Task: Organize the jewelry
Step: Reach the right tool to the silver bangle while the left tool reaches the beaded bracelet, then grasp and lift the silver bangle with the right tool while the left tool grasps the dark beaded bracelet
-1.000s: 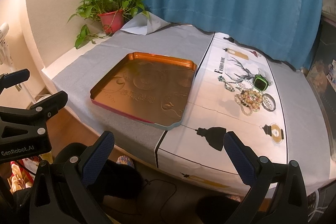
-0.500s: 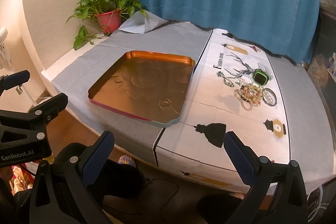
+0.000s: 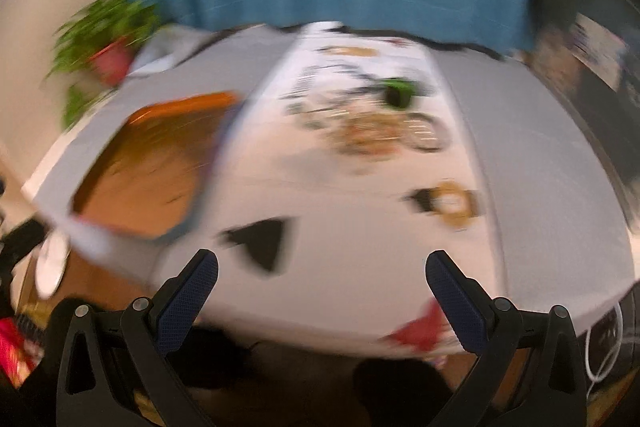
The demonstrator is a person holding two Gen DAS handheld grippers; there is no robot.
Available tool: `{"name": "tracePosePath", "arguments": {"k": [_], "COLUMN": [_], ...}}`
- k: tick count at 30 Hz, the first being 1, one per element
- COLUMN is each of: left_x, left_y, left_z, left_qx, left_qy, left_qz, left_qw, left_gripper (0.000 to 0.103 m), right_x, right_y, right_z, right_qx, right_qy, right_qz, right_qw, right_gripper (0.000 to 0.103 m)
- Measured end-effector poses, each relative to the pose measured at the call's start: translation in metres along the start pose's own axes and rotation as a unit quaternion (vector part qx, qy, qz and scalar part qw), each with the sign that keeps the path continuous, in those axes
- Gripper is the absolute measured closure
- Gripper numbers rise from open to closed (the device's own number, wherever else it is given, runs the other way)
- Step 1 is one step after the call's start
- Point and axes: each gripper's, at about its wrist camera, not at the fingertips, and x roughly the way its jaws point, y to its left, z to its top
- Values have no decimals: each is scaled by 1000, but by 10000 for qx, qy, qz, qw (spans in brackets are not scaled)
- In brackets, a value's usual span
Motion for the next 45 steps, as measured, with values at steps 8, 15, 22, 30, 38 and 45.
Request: {"name": "tracePosePath", "arguments": {"k": [8,15,22,30,38,45], "left_x": [44,85,113,154,215,246], "left_y": [-55,-81,-91,-107,-120,-125], "left_z": [53,85,108,131,172,175], "left_qx": [238,274,173,64,-604,-779], "left_qy": [137,325,464,905,1583,1869], "left_qz": [-402,-509,-594,-1149,-1654,-1647], "left_qw": [9988,9978,9970,9892,9716,9653], "left_gripper": [0,0,0,0,5,9], "right_x": [69,154,185,154,117,101], "right_y": [-113,-126,-111,-131,-188,-203], "right_z": [45,75,104,85,43,41], "right_qx": [578,103,-198,-188,508,529], "right_qy": [84,603,435,126,-12,-398], "right_qz": [-502,-334,-225,-367,-731,-392], "right_qw": [9970,9976,9986,9991,9960,9970], "right_gripper": [0,0,0,42,42,42]}}
